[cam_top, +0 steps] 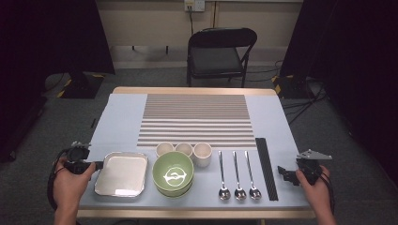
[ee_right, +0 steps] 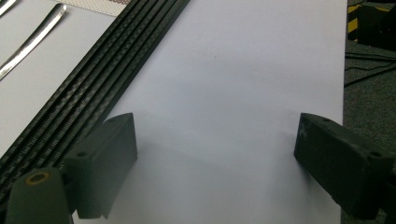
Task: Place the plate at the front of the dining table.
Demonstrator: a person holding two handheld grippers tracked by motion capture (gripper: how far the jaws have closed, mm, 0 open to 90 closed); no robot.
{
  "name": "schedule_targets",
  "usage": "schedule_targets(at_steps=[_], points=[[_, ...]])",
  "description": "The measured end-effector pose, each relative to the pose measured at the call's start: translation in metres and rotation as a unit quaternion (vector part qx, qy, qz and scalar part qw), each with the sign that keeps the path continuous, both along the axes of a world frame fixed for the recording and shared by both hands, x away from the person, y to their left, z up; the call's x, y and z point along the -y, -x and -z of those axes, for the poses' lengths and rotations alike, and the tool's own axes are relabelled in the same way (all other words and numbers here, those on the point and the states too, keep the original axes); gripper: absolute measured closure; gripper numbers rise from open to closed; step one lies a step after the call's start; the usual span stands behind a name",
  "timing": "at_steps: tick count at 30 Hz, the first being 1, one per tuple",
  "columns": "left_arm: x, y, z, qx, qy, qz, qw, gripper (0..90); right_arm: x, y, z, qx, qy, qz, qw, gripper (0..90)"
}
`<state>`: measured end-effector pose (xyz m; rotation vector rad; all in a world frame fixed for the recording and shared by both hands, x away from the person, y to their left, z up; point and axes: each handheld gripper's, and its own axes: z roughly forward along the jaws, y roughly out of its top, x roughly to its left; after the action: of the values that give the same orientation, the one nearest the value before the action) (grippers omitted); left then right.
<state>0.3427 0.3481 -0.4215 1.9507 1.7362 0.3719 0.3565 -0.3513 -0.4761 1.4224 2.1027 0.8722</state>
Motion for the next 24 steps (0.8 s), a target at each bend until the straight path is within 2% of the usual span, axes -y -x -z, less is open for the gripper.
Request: schedule_targets(at_steps=[2, 12, 15, 24], points=[[0.0001, -0.0001, 0.0001, -0.002, 0.004, -0.002, 1.0000, 87.8, 0.0000, 0.0000, 0.0000, 0.000, 0.000, 0.000, 1.0000, 11.9], [0.0018, -0.0019, -0.0013, -0.011, -0.004, -0.005, 0.9999, 88.2, 0.0000, 0.0000, -0.0001, -0.001, 0.000, 0.000, 1.0000, 11.9], [0.0007, -0.0011, -0.0016, -0.007, 0.007, -0.015, 0.9998, 88.7, 0.0000, 0.0000, -0.0001, -0.001, 0.000, 0.001, 1.0000, 11.9], [-0.0012, -0.0012, -0.0012, -0.009, 0.018, -0.022, 0.9996, 88.8, 0.0003, -0.0002, -0.0001, -0.001, 0.001, 0.000, 1.0000, 11.9]])
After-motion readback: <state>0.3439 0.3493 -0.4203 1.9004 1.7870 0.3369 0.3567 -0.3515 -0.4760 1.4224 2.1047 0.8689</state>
